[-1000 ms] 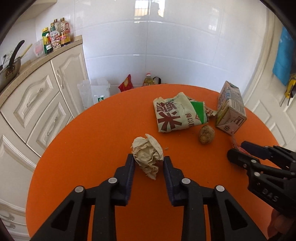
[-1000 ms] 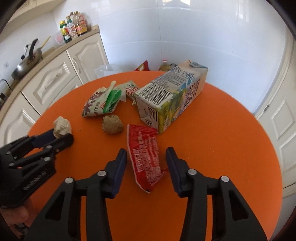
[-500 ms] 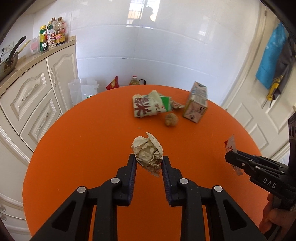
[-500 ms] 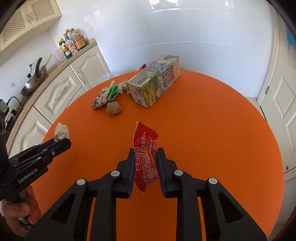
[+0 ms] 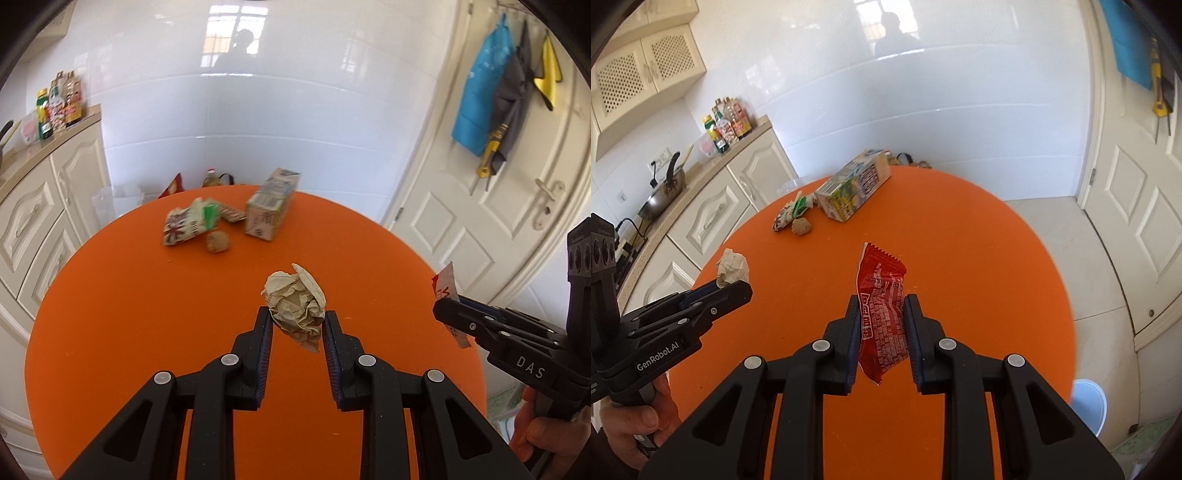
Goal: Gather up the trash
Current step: 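Carry the crumpled paper and red wrapper to the bucket and release them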
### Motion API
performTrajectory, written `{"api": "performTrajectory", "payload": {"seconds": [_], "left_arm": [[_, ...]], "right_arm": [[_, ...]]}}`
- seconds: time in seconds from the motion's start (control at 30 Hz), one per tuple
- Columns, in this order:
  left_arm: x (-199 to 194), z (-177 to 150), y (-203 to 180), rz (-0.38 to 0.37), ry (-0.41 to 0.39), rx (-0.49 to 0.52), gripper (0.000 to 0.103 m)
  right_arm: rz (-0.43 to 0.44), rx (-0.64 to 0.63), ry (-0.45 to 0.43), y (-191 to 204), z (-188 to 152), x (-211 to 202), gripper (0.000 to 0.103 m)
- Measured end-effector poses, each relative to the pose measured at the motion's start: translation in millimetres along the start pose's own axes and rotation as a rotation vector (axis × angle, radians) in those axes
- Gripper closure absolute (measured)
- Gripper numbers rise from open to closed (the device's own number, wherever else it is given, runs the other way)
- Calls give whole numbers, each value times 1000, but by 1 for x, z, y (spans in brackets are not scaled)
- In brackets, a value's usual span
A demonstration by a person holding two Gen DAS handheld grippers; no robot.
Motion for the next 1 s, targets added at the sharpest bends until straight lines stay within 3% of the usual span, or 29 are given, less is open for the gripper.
{"api": "performTrajectory", "payload": {"seconds": [0.17,0.43,0.57,0.73,1.0], "left_arm": [[-55,-35,-46,-56,-34,60,80],[-76,-42,-142,-178,-65,226,80],[-61,-41,-198,-258,-46,314,80],[-23,-41,-261,-364,32,410,80],[51,-73,-338,-414,238,550,80]], "right_arm": [[-32,24,-58,-24,-3,-42,81],[-168,120,-164,-89,-24,-132,81],[-254,207,-190,-137,-46,-172,81],[-348,328,-190,-200,-81,-207,81],[-382,531,-128,-292,-138,-205,81]]}}
Point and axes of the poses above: each gripper's, at about its wrist camera, not at the fingertips, and x roughly the way its jaws point, y to its left, z to its top, the point moved 3 cm from there along x, roughly the way its jaws point, and after that the axes turned 10 degrees about z, right-handed, at the moved point
